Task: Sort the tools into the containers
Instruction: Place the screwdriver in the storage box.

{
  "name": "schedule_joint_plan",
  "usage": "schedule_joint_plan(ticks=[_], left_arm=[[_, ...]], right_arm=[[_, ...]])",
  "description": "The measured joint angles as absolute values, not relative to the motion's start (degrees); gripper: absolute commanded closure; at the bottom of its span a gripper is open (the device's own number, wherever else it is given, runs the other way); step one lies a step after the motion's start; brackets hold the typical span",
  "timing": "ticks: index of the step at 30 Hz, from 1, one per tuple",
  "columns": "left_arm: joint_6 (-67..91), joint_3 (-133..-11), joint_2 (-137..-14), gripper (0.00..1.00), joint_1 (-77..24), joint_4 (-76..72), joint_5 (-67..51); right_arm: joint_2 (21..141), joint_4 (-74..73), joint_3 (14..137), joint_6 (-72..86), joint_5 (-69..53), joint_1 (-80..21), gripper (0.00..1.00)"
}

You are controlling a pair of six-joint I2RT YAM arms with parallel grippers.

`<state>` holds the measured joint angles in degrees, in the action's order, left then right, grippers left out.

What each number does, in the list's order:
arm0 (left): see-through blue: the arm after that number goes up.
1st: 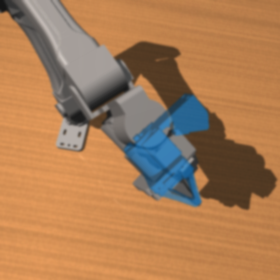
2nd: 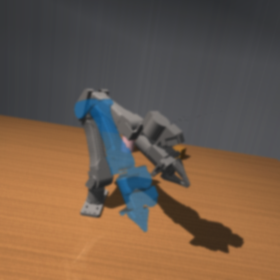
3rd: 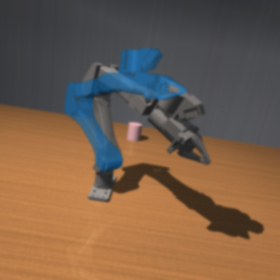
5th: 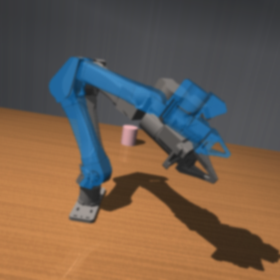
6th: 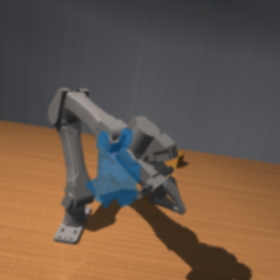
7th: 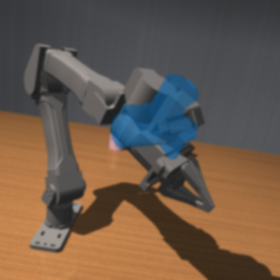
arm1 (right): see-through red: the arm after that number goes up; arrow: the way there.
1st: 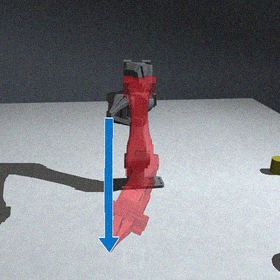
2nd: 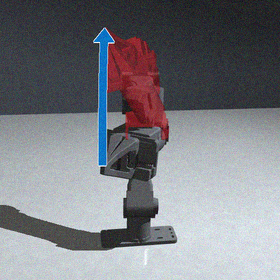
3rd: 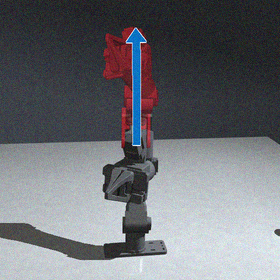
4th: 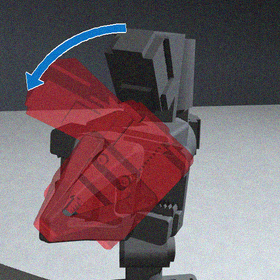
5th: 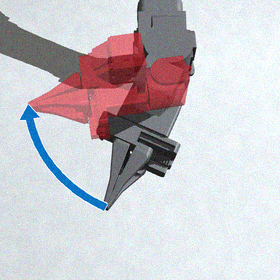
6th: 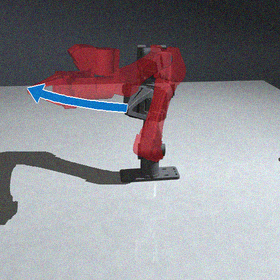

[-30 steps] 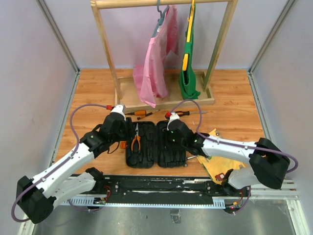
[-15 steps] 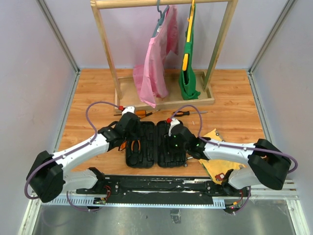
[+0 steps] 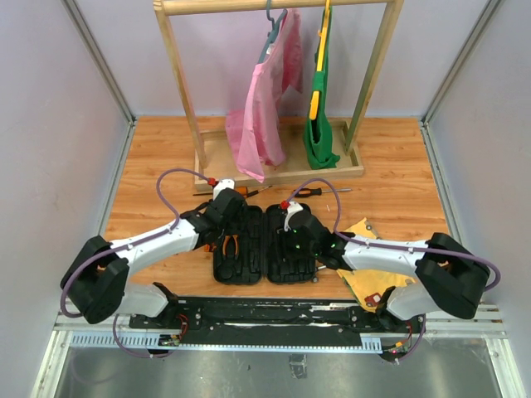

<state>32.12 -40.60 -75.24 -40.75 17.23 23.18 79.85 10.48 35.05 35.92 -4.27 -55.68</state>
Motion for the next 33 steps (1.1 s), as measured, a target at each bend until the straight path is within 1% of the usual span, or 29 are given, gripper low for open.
schedule_joint_plan(ticks=[9,15,18,33], left_arm=[[31.73,-40.62,-79.0,0.55,-40.75,15.62,24.45],[31.38,-40.6,-80.01,0.69,-40.75,14.98,25.23],[31.33,-40.56,-79.99,0.73,-40.75,14.85,24.99],[32.21,-39.31,-78.06,0.75,-40.75,15.35,22.09]], right_arm=[[80.29,10.85,35.05,35.92,-4.69,-55.68,0.5],[80.71,11.29,35.05,35.94,-4.93,-55.68,0.5],[81.06,11.68,35.05,35.99,-4.97,-55.68,0.5],[82.08,12.34,35.07,37.21,-4.95,-55.68,0.5]])
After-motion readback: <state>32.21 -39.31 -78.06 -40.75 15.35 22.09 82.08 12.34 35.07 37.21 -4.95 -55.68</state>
